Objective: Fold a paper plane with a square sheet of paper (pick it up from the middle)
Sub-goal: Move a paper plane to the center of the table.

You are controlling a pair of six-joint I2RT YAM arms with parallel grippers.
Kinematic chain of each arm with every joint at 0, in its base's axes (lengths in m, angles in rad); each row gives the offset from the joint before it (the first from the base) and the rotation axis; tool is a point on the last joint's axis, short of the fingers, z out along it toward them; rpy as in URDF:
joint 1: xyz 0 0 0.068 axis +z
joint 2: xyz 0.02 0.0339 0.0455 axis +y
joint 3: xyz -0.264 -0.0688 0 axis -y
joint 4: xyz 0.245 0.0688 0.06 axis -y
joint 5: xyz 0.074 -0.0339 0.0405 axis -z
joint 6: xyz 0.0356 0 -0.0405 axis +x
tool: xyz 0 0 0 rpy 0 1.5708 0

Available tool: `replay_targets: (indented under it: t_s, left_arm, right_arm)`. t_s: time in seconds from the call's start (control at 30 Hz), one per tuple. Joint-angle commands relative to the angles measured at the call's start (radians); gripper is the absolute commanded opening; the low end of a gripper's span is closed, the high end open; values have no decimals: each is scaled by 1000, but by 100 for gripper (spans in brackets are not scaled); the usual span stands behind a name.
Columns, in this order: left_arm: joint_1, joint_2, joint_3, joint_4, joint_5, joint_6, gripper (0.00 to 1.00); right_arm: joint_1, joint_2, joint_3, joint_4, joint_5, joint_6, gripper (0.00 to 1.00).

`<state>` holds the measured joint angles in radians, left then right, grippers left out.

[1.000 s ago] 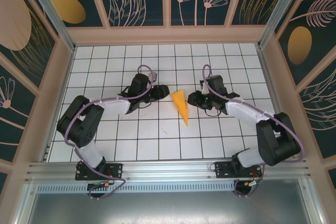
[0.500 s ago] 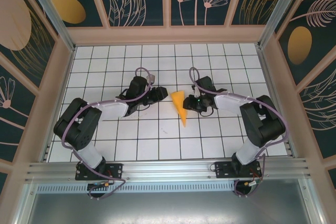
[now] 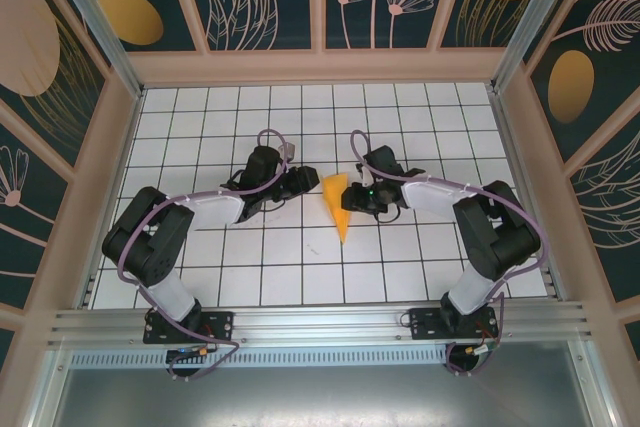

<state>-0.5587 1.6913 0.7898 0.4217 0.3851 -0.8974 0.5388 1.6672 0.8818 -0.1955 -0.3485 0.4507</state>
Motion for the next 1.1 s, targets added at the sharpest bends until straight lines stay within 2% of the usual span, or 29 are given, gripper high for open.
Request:
replay_targets:
  t_s: [0.0, 0.43, 0.73, 0.87, 1.07]
  left_arm:
    - [2, 8, -6, 20, 12, -17, 40]
    - [1, 17, -4, 27, 20, -29, 39]
    - [2, 14, -16, 23, 3, -33, 39]
    - [2, 7, -17, 8, -12, -36, 39]
    - [2, 17, -36, 8, 1, -69, 37]
  right_arm:
    - [28, 15, 33, -11, -23, 8, 38]
    - [91, 33, 48, -9, 1, 47, 41]
    - [155, 86, 105, -46, 104, 88, 39]
    - [177, 104, 140, -74, 152, 136, 39]
    - [180, 93, 115, -9, 111, 258, 43]
